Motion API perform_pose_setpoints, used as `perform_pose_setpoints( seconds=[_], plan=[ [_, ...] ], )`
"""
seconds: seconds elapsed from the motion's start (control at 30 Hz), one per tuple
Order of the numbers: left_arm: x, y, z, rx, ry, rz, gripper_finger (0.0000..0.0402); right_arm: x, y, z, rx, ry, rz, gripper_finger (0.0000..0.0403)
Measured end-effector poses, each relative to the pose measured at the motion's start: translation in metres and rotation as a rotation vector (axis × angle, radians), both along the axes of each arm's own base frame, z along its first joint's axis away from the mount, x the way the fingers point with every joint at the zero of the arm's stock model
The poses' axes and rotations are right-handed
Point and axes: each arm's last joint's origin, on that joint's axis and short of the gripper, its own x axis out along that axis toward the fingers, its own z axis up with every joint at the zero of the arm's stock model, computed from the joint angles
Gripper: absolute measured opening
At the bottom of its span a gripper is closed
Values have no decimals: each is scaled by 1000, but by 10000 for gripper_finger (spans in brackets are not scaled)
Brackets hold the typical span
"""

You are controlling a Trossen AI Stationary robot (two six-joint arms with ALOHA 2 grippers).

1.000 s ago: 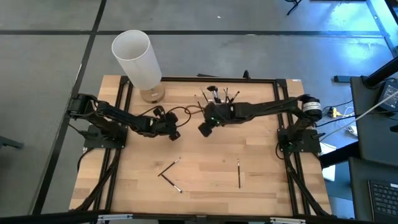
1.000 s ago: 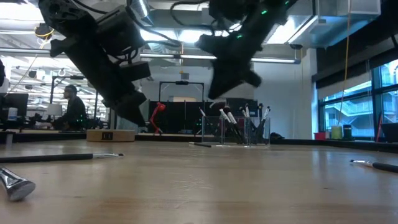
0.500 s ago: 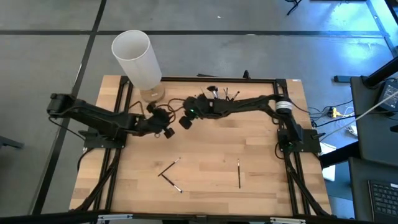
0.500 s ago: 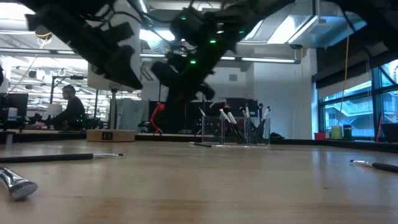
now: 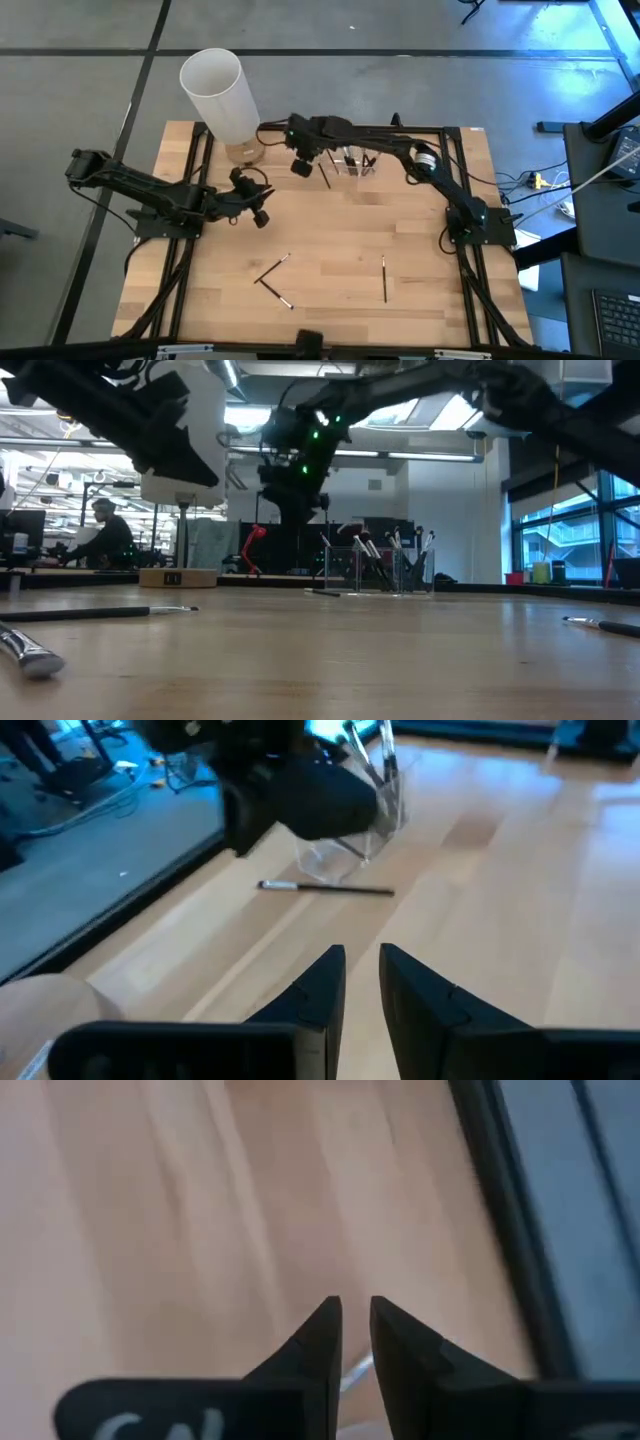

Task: Put items in baskets/containers
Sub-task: Put the black eyeshadow brush into the transparent organizer

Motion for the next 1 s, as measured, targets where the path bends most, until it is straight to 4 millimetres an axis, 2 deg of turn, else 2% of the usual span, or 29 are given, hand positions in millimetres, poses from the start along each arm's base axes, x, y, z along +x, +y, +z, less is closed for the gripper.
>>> perform_pose_setpoints(
  seconds=[0.17, 0.27, 0.47, 0.6, 0.7, 0.83, 1.0],
  plan=[
    [0, -2, -1, 0, 9, -12, 61, -1, -16, -12, -149, 149, 235, 58],
    [0, -2, -1, 0, 8, -12, 61, -3, -20, -17, -197, 211, 308, 58],
    [0, -2, -1, 0, 10, -12, 61, -2, -22, -22, -221, 255, 456, 58],
    [0, -2, -1, 0, 10, -12, 61, -2, -19, -28, -157, 237, 509, 58],
    [0, -2, -1, -6, 11, -21, 61, -4, -10, -31, -95, 267, 521, 58],
    [1, -3, -2, -18, 14, -41, 61, -7, 13, -35, -16, 357, 514, 58],
    [0, -3, -3, -21, 30, -38, 61, -1, 45, -34, 31, 353, 343, 58]
  ],
)
